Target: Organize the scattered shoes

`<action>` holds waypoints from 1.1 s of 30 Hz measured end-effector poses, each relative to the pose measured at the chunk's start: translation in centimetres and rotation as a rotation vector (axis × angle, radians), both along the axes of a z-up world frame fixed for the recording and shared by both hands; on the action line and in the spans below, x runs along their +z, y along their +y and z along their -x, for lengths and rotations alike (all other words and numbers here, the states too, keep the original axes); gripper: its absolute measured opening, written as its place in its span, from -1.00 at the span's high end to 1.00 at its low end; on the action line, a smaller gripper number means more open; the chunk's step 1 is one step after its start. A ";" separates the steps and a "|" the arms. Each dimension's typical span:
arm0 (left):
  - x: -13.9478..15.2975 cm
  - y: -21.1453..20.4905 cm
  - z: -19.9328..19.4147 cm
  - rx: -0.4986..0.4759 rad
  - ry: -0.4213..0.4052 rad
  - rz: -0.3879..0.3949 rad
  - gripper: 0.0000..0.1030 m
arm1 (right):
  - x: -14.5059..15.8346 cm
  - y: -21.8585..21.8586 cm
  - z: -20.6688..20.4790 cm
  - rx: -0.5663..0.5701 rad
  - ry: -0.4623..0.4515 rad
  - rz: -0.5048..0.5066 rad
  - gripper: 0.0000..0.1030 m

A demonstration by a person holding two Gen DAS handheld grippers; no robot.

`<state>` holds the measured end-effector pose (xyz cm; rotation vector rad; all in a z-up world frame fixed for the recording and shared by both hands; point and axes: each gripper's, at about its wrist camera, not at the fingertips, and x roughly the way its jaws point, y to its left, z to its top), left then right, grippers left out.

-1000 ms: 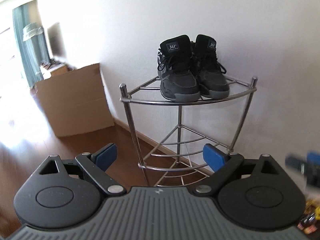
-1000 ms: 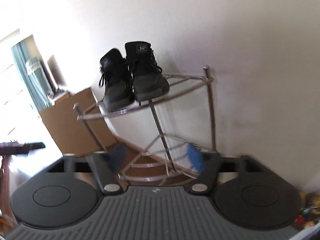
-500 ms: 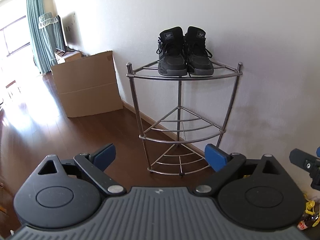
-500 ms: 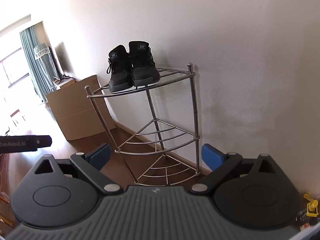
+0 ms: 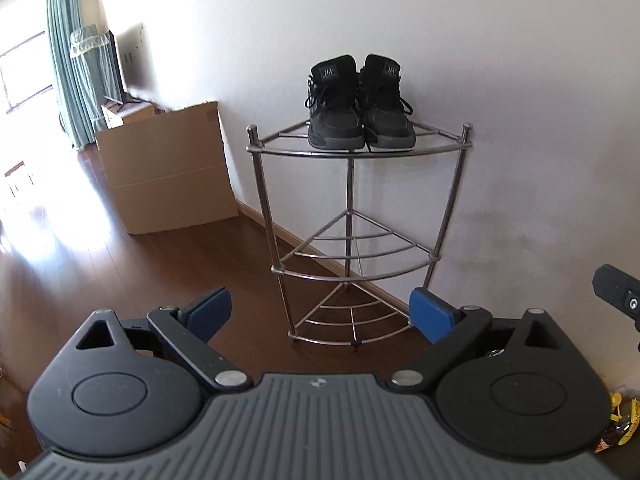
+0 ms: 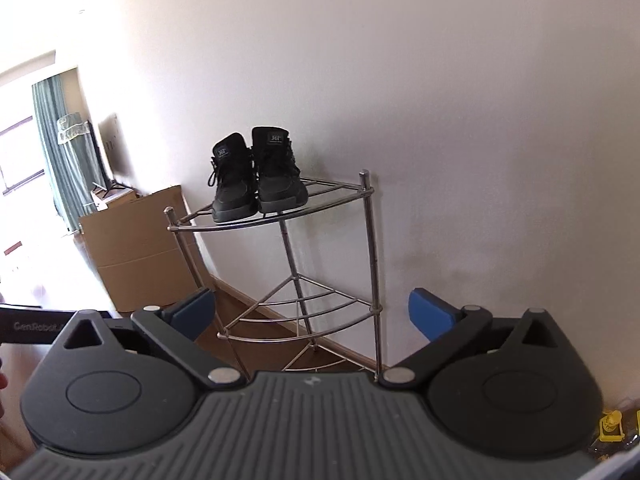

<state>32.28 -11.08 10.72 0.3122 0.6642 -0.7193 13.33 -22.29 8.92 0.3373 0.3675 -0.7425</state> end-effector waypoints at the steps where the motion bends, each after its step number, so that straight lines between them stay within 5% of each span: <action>1: 0.0 0.0 0.2 -0.001 0.000 0.001 -0.89 | 0.1 0.0 0.2 -0.004 -0.001 -0.001 -0.98; 18: -1.0 -0.1 1.6 -0.011 -0.004 0.003 -0.90 | 0.1 -1.0 2.0 -0.009 -0.052 -0.006 -0.98; 23: -5.2 2.4 0.0 0.027 0.009 -0.033 -0.91 | -2.0 -1.6 2.8 0.052 -0.145 -0.035 -0.99; 25: -7.3 3.3 -0.6 0.041 0.031 -0.058 -0.91 | -4.2 -2.4 2.4 0.087 -0.101 -0.113 -0.99; 33: -24.0 6.6 -2.5 0.102 0.271 -0.311 -0.91 | -25.0 -3.2 1.0 0.059 0.390 -0.609 -0.87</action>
